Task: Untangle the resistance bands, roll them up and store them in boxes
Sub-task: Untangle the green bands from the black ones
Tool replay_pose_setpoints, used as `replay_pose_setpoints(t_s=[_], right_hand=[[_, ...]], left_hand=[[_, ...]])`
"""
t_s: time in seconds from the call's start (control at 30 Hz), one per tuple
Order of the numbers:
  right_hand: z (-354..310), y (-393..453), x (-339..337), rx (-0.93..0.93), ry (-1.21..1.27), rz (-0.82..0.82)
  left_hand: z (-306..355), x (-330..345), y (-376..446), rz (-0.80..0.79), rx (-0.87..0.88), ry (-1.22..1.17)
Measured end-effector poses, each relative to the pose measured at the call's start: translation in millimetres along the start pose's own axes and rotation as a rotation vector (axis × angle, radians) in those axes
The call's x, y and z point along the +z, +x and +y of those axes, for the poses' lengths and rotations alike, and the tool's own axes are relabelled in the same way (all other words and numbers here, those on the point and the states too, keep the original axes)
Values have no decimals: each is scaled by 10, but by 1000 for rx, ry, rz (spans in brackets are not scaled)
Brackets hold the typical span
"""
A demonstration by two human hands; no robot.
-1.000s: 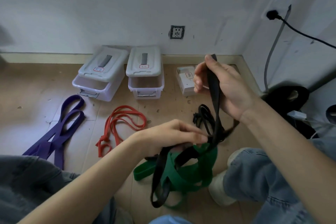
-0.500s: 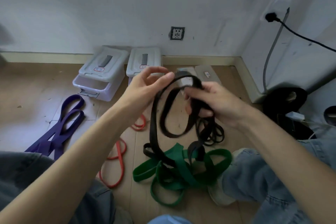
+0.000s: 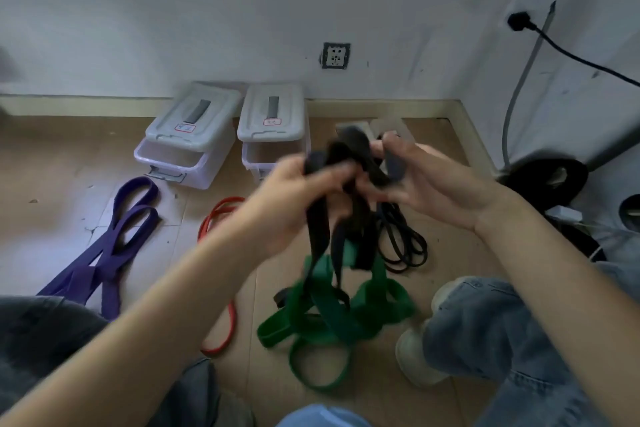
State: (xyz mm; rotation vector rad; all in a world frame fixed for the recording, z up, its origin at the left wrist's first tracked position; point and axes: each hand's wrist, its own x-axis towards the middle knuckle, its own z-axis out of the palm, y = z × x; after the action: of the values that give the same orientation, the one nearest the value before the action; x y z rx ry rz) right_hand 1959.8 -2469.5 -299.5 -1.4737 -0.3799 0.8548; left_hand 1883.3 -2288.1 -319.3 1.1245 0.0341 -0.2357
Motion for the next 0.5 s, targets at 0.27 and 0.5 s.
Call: replay_pose_setpoints(t_s=[0.27, 0.5], right_hand=[[353, 74, 445, 4, -320, -6], [53, 86, 313, -90, 192, 355]], left_hand=[[300, 14, 35, 253, -20, -149], [-40, -281, -82, -21, -294, 658]])
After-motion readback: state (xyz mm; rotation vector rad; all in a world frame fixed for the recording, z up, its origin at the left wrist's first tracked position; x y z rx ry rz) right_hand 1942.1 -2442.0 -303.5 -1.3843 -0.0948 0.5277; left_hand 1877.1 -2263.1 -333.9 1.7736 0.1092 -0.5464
